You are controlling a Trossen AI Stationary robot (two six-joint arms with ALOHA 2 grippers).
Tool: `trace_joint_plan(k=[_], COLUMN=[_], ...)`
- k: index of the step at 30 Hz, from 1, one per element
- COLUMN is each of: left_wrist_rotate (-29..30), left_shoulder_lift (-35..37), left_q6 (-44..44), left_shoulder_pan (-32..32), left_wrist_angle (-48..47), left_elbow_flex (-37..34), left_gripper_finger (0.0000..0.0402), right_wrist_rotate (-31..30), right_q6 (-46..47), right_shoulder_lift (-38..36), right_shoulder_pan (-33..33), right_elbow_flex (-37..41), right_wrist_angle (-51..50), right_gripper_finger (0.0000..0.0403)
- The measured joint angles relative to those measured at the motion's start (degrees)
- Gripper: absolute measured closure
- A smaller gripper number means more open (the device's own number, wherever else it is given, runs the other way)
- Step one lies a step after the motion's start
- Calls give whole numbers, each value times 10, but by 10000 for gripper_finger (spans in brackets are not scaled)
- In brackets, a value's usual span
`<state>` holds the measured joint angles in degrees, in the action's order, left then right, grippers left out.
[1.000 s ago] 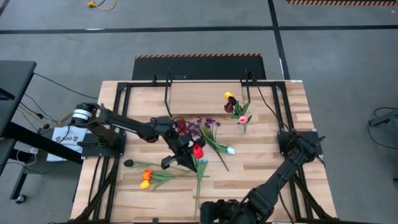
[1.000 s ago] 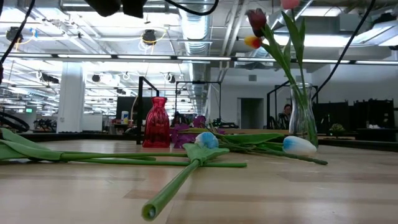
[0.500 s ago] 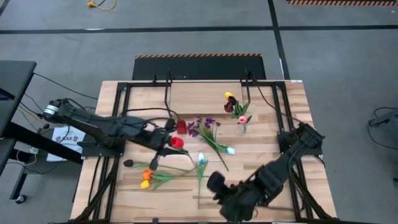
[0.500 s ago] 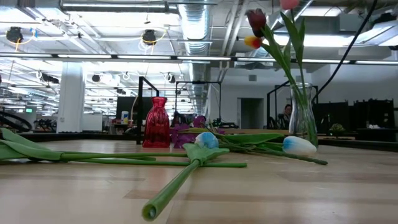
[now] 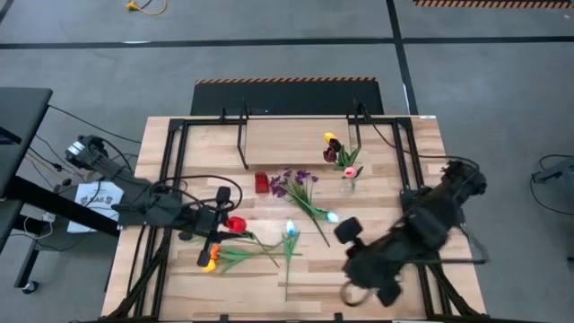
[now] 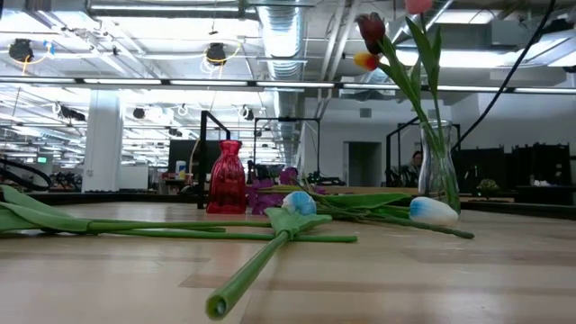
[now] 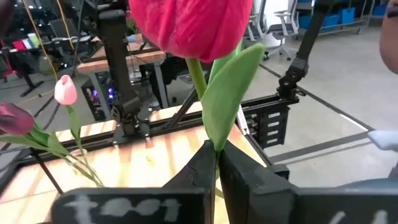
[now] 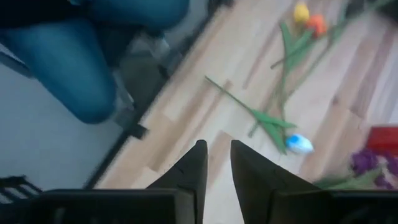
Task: Pick and place flowers into a vace then onto a shelf
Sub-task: Put the red flower into the transparent vase
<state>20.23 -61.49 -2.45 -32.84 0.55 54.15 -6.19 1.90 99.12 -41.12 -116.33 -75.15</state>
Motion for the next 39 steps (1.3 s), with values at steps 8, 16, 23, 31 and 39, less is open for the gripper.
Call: trace_joint_plan(k=[8, 16, 23, 31, 39], left_wrist_rotate=[30, 25, -31, -45, -50], left_shoulder_lift=[-4, -2, 0, 0, -24], left_q6=[14, 2, 8, 10, 11], left_shoulder_pan=[-40, -54, -37, -37, -40], left_wrist_angle=[9, 80, 203, 286, 377], left_elbow_flex=[0, -50, -122, -177, -229], left_gripper_finger=[402, 402, 401, 401, 401], right_wrist_rotate=[-164, -468, -573, -713, -594], right_q6=[65, 339, 528, 547, 227], right_shoulder_lift=[-69, -116, -188, -219, -107], right_shoulder_pan=[-102, -229, -261, -206, -90], right_elbow_flex=[0, 52, 283, 551, 643], right_wrist_angle=[-25, -150, -96, 231, 708], right_gripper_finger=[344, 344, 344, 344, 346])
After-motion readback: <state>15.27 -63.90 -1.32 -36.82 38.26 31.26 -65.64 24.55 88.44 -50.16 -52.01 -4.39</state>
